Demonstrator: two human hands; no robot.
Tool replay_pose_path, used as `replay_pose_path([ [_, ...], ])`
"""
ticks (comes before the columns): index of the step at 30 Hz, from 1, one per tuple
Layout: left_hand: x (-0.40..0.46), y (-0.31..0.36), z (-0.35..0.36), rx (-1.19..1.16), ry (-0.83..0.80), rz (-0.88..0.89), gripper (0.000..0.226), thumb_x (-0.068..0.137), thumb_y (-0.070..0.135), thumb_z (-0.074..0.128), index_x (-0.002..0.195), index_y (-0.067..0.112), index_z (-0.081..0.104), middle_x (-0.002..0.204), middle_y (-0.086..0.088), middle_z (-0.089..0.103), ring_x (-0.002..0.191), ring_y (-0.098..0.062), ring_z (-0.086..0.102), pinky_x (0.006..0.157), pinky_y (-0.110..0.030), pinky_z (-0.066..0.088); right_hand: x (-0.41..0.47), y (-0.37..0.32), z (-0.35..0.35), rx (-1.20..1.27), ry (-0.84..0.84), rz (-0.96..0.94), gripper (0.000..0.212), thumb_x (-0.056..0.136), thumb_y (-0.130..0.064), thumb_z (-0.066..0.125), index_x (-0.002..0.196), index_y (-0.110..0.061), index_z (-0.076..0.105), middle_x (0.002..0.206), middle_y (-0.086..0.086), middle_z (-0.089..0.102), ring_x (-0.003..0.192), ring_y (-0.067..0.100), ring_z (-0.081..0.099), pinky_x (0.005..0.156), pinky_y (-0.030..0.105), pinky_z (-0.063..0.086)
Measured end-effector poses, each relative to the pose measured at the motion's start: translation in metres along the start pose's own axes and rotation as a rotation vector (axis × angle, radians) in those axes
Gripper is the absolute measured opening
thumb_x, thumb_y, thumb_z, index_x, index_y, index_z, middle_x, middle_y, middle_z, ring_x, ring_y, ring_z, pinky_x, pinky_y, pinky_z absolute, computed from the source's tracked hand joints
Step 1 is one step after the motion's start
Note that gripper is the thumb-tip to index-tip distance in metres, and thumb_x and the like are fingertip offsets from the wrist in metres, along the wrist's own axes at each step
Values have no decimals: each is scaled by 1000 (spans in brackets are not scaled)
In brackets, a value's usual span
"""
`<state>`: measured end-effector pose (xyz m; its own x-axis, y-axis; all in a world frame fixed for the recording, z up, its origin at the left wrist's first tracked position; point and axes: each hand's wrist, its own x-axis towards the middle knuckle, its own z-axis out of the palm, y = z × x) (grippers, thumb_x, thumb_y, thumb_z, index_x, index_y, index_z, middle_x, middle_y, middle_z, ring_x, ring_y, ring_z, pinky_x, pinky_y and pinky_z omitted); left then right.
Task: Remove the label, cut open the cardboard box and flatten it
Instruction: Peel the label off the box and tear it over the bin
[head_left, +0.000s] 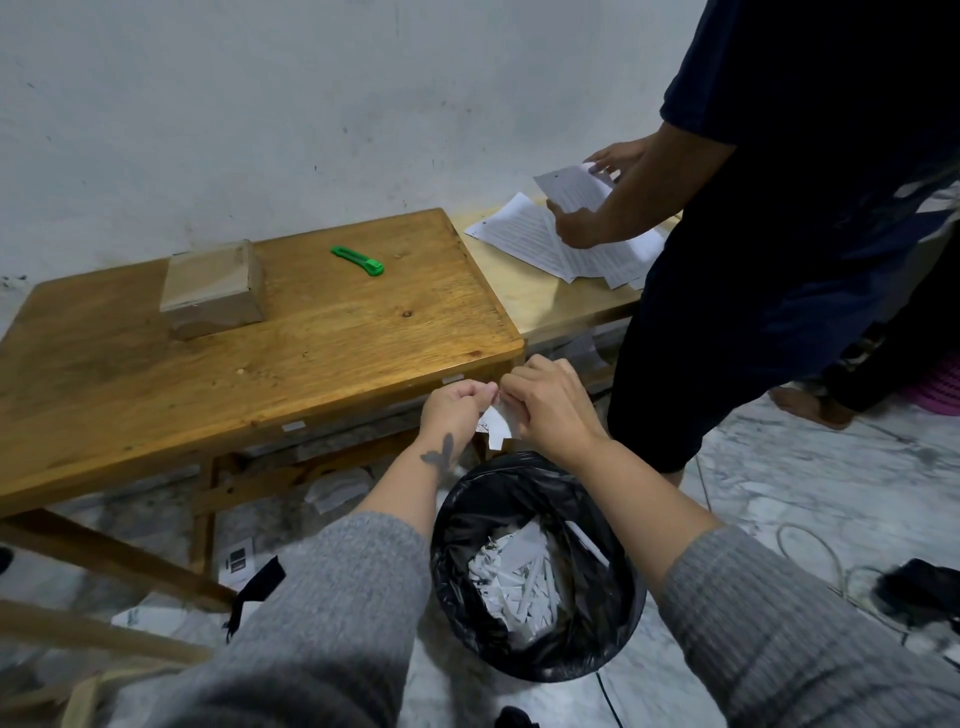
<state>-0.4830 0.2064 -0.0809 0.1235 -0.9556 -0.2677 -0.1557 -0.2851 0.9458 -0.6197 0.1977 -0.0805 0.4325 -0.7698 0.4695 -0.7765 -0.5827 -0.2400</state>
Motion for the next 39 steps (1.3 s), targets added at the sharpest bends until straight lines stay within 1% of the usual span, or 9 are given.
replay_pose_path([
  [3,4,-6,1,103,29,82,20,90,29,63,75,19,71,84,8,67,88,-15,61,76,-31,47,-1,6,-3,81,-131,125,20,89,-23,48,73,-16,58,69,-7,57,74,16,43,75,36,37],
  [6,5,-10,0,287,44,167,19,87,38,63,74,26,71,88,6,71,88,-16,62,79,-36,49,3,11,-8,104,-325,254,19,93,-33,48,97,-24,65,90,-8,63,95,15,46,88,37,31],
  [8,4,-10,1,385,57,197,20,88,41,61,74,29,69,87,8,70,85,-12,61,76,-35,50,4,13,-9,139,-400,301,20,93,-36,47,94,-27,65,84,-8,62,91,15,48,91,40,31],
  [11,2,-8,2,526,64,246,23,90,43,56,73,31,64,85,8,68,82,-11,60,70,-32,49,7,15,-11,258,-465,367,26,89,-37,53,64,-31,54,63,-8,54,70,15,50,79,34,35],
  [15,0,-6,2,610,46,310,23,93,39,53,76,28,63,77,5,63,72,-13,55,55,-26,37,5,16,-9,399,-469,420,35,88,-28,61,58,-22,45,59,-4,48,60,14,43,59,30,33],
  [26,2,2,3,121,36,21,41,96,20,49,56,24,58,58,6,49,59,-13,39,59,-29,32,3,-8,-8,158,-136,98,22,84,-11,53,64,-17,44,62,-7,45,63,16,39,62,24,22],
  [32,10,-14,-10,96,156,78,16,88,36,65,76,26,71,87,12,69,90,-14,64,86,-38,53,0,2,-3,213,-194,226,20,87,-27,60,68,-29,55,72,-12,60,81,8,45,82,29,28],
  [36,15,-19,-1,76,254,59,17,86,38,66,73,28,71,102,4,72,93,-15,64,85,-34,52,-4,1,6,270,-189,343,17,85,-32,63,71,-39,56,82,-7,63,88,15,50,80,28,30],
  [39,14,-24,1,47,372,-16,20,90,36,61,74,25,68,93,4,69,85,-16,61,70,-28,47,-15,4,6,228,-169,356,13,86,-27,63,74,-32,62,78,-9,60,87,14,50,81,28,32],
])
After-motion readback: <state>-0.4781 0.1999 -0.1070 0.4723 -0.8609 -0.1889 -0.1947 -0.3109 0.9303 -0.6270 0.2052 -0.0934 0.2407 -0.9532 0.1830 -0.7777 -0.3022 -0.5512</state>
